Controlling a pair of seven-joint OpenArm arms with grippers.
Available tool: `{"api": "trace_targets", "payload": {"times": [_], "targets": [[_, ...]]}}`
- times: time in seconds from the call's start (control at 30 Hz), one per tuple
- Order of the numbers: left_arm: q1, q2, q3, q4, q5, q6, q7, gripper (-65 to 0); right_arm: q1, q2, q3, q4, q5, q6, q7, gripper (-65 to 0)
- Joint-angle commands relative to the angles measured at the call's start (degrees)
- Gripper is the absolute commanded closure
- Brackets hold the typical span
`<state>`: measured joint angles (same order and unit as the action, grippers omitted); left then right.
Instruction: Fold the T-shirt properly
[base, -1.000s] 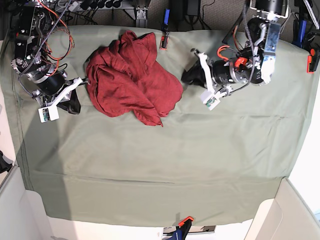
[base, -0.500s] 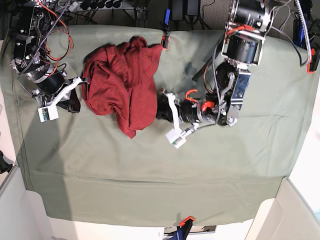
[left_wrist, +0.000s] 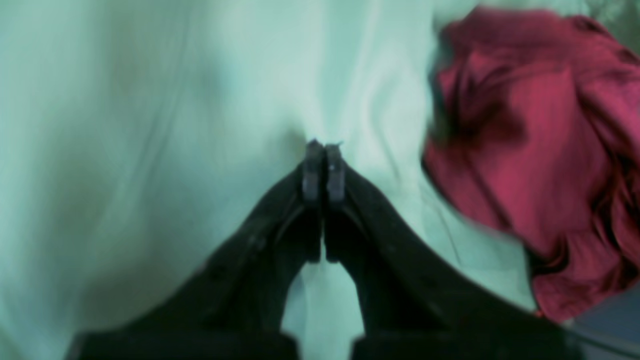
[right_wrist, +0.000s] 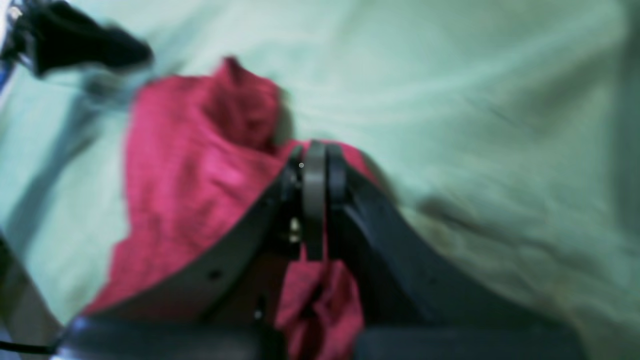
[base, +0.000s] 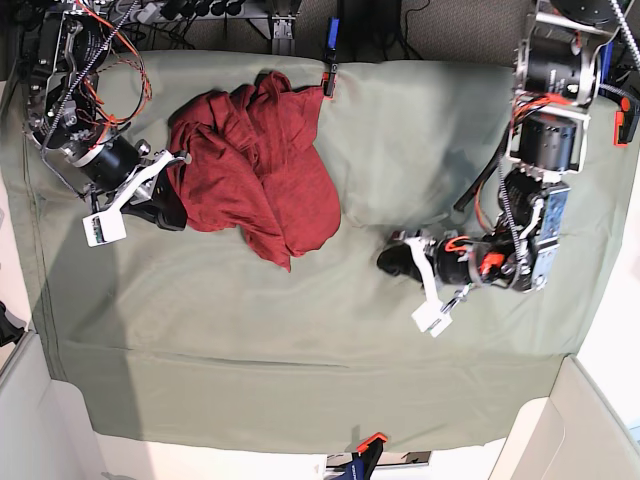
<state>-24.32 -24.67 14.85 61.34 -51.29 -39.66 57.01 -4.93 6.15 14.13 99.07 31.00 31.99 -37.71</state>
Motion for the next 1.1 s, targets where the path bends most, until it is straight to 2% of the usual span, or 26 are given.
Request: {"api": "trace_targets", "payload": {"times": [0.0,0.1,0.17,0.27,0.37,0.5,0.6,0.73,0.8,0.9,0.93,1.0,1.07], "targets": [[-0.92,-1.29,-0.7,1.84,-1.92,-0.34,0.33,0.0,0.76,0.04,0.09,1.79,2.08,0.87,0.92,-0.1],[2.78,-4.26,-2.84,6.08,-4.5,-0.34,2.14,0.0,0.74,-0.85,-0.42,3.32,4.39,0.85,-1.2,-22.5],[5.81,-5.97,-5.14,10.08,-5.6,-0.34,2.58,0.0,0.76,-1.22,-2.19,3.45,2.99,0.85,-1.29,-32.2],[10.16,-7.61,-9.07,15.63,-6.38,-0.34,2.62,0.0,0.79,-1.27,-6.95,3.1,-4.13,0.74,1.03,-33.4],[13.31,-7.72,-12.04,18.95,-6.38,-0.34,2.58,0.0,0.9,-1.27,-11.85,2.12,-11.54,-1.4,4.39,-33.4],[15.65,-7.69,-12.63,20.15,-6.36,-0.34,2.58,0.0,1.42,-1.27,-14.25,1.73,-16.68,-3.85,4.5,-33.4],[17.29,-7.72,-12.63,20.15,-6.34,-0.34,2.6,0.0,1.4,-1.25,-13.62,1.73,-17.35,-6.43,4.39,-33.4],[19.52,-7.72,-12.85,20.15,-6.34,-0.34,2.6,0.0,1.4,-1.25,-12.04,1.73,-17.25,-7.82,4.28,-31.7],[20.35,-7.72,-13.29,20.15,-6.36,-0.34,2.6,0.0,1.27,-1.29,-12.13,1.73,-16.79,-7.78,4.02,-22.7],[20.81,-7.72,-13.77,20.15,-6.38,-0.34,2.6,0.0,1.27,-1.29,-12.72,1.73,-16.46,-7.69,2.99,-3.0],[20.81,-7.72,-13.81,20.15,-6.38,-0.34,2.6,0.0,1.27,-1.31,-12.83,1.73,-16.41,-7.17,2.67,0.0],[20.81,-7.72,-13.81,20.15,-6.38,-0.34,2.6,0.0,1.27,-1.44,-12.94,1.75,-14.6,-5.46,1.46,0.0],[20.81,-7.72,-13.81,20.15,-6.36,-0.34,2.64,0.0,1.27,-1.46,-12.94,1.75,-9.88,-2.54,0.96,0.0]]}}
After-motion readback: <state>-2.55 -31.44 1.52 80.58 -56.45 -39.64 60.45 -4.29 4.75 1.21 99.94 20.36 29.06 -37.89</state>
